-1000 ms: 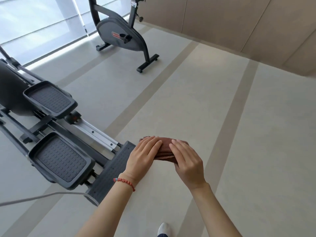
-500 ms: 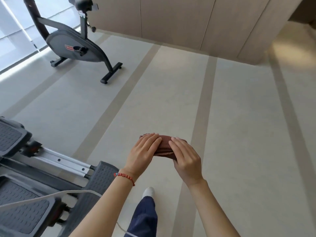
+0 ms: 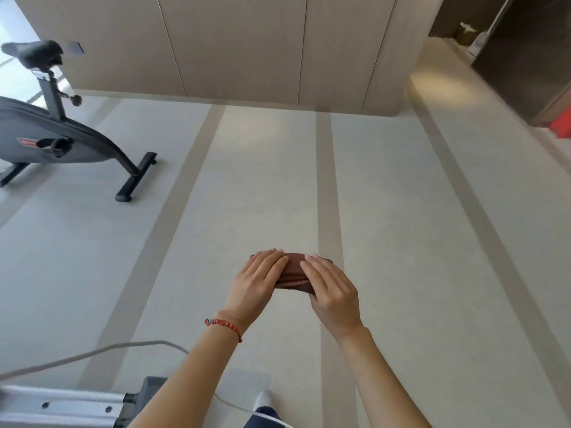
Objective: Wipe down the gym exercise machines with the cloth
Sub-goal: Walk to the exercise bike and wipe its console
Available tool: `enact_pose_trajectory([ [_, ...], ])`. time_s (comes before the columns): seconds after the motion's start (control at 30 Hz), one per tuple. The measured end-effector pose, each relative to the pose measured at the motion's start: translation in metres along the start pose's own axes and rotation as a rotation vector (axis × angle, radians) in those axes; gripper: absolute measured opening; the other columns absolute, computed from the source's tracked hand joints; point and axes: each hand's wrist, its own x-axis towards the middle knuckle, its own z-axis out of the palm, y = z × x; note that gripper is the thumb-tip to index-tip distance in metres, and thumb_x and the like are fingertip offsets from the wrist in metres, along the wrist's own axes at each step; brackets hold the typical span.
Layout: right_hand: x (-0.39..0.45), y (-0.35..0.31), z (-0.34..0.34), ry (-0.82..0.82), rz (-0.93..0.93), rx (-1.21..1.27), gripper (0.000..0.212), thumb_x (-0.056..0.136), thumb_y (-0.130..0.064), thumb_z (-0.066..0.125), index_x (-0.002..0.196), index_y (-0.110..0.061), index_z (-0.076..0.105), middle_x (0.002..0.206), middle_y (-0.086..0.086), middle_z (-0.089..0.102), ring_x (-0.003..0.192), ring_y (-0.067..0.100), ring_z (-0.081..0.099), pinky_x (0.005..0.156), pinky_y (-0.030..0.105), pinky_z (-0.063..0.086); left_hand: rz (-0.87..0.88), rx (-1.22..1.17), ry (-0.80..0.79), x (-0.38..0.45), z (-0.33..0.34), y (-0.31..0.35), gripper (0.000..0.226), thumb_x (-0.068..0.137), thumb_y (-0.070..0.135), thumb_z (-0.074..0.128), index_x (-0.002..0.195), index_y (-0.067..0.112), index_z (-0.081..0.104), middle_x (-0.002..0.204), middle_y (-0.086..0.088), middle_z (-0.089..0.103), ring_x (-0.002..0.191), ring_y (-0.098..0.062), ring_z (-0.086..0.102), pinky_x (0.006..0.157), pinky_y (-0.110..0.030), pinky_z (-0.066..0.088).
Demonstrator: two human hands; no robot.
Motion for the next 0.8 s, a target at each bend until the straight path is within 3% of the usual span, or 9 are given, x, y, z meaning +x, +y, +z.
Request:
enact_pose_trajectory([
  [0.2,0.032,0.049,0.026,-0.018,0.018,-0.024,0.021,0.086,0.003,0.063,0.103,-0.001,0.073,0.109,0.011,0.071,0.103,0.025,0.068,0.092,0.033,0.052,0.027,-0.060,-0.009,0.050,0.041,-0.029,0.026,0.089,0.003,0.048,0.115,0.003,0.050,0.109,-0.017,0.067,0.102,-0.031,0.063,0.087,-0.042,0.052],
  [0.6,0.091,0.188,0.074,-0.030,-0.018,-0.007,0.027,0.097,-0.001,0.047,0.100,-0.001,0.074,0.106,0.011,0.072,0.099,0.025,0.069,0.092,0.031,0.051,0.019,-0.035,-0.002,0.157,0.144,-0.059,0.028,0.087,0.003,0.047,0.115,0.004,0.050,0.108,-0.016,0.067,0.102,-0.030,0.063,0.088,-0.040,0.052],
  [0.8,0.124,0.240,0.095,-0.034,-0.035,0.021,0.021,0.087,0.003,0.058,0.099,-0.001,0.074,0.106,0.011,0.072,0.099,0.025,0.069,0.090,0.032,0.052,-0.007,-0.033,0.012,0.205,0.181,-0.074,0.028,0.087,0.003,0.046,0.115,0.004,0.050,0.108,-0.017,0.067,0.100,-0.032,0.065,0.087,-0.040,0.053],
])
